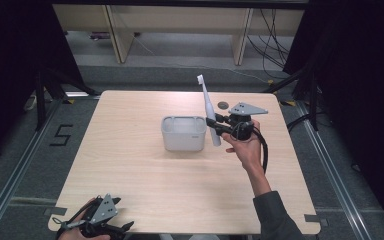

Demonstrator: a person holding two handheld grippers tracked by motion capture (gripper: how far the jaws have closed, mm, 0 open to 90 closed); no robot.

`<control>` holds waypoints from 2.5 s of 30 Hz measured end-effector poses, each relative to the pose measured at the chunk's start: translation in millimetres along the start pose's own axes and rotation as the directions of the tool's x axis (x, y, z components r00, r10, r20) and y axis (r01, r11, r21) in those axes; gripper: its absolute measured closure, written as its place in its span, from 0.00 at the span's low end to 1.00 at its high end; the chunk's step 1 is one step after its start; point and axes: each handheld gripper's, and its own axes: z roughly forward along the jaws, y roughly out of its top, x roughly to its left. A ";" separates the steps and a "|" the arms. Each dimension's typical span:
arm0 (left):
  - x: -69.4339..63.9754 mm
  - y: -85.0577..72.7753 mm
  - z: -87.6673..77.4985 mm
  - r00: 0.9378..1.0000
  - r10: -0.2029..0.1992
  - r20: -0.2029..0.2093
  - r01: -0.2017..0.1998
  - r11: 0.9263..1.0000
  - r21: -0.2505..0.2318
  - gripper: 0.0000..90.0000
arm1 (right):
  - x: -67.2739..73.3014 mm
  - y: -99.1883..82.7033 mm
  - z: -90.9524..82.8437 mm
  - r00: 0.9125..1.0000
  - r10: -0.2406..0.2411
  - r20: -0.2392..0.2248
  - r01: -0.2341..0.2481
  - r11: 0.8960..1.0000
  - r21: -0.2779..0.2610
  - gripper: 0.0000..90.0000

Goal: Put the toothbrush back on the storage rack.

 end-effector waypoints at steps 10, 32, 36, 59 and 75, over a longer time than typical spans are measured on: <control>0.8 -0.2 -0.1 1.000 0.005 -0.001 -0.005 1.000 0.008 0.17 | -0.9 11.2 11.0 0.999 0.034 0.010 -0.034 0.999 -0.040 0.74; -1.2 -0.4 -0.8 1.000 -0.007 0.007 0.007 1.000 0.002 0.17 | -4.8 26.7 47.7 0.995 0.099 0.033 -0.095 0.991 -0.091 0.74; 0.0 0.3 -1.1 1.000 0.008 0.007 -0.009 1.000 0.004 0.17 | -7.4 24.6 54.4 0.992 0.123 0.037 -0.120 0.988 -0.093 0.74; -1.1 0.2 -1.1 1.000 0.001 0.011 -0.001 1.000 -0.007 0.17 | -11.7 6.7 69.3 0.986 0.155 0.066 -0.148 0.984 -0.100 0.74; -1.2 -0.4 -0.2 1.000 0.010 0.014 -0.010 1.000 0.010 0.17 | -9.5 -11.2 72.6 0.993 0.070 0.091 -0.066 0.996 -0.055 0.74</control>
